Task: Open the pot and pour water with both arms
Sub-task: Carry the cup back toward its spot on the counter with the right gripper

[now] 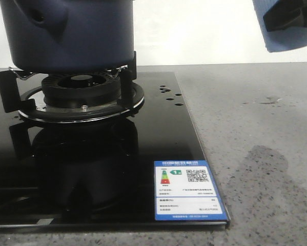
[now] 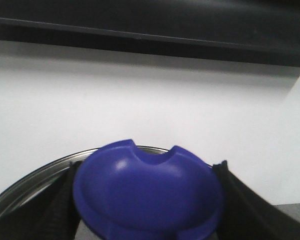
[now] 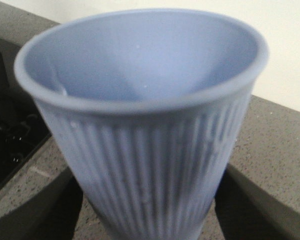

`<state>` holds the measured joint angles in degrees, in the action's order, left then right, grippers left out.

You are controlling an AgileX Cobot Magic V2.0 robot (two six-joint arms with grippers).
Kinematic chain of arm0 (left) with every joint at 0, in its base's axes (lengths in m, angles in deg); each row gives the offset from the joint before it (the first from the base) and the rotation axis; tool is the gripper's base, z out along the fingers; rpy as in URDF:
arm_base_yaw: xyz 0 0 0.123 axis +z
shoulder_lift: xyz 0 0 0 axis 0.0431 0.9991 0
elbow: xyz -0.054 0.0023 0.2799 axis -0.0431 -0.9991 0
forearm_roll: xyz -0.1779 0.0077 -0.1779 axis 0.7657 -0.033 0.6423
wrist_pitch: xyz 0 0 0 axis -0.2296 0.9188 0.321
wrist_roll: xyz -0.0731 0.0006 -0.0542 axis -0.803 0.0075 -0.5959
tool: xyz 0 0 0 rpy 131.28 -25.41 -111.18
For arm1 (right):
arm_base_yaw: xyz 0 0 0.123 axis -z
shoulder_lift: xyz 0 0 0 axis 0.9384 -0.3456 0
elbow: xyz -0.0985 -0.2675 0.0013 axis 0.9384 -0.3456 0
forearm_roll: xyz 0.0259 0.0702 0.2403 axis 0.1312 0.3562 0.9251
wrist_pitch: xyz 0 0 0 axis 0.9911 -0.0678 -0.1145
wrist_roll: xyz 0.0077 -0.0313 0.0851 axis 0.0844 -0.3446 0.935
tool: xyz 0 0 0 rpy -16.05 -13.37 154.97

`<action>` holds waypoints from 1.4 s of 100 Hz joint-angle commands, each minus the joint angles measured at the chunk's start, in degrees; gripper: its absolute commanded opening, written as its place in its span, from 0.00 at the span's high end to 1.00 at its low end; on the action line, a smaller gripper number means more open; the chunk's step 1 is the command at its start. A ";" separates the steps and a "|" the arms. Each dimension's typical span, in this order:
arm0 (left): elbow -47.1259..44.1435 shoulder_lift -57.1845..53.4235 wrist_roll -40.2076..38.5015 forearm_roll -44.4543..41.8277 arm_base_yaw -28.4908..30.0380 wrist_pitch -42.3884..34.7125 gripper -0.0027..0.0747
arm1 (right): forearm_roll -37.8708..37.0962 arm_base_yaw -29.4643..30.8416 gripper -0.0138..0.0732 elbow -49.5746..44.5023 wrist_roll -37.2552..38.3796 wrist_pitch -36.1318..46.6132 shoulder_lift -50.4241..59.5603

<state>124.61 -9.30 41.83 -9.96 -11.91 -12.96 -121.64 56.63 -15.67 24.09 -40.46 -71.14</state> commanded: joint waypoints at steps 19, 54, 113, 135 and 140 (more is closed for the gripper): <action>2.34 -1.49 0.05 -0.34 0.24 -5.78 0.48 | -1.99 0.34 0.46 4.70 0.21 -2.91 1.49; 2.34 -1.49 0.05 -0.34 0.24 -5.78 0.48 | -2.05 0.34 0.46 7.20 1.39 -0.67 1.49; 2.34 -1.49 0.05 -0.34 0.24 -5.78 0.48 | 3.36 20.10 0.46 7.20 1.07 28.15 1.35; 2.34 -1.49 0.05 -0.34 0.24 -5.63 0.48 | 21.66 20.95 0.46 7.09 -12.18 43.39 -2.18; 2.34 -1.49 0.05 -0.34 0.24 -5.38 0.48 | 27.42 21.76 0.46 7.09 -15.90 46.45 -3.04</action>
<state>124.61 -9.30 41.83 -9.96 -11.91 -12.60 -106.53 77.12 -10.66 15.28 0.53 -73.85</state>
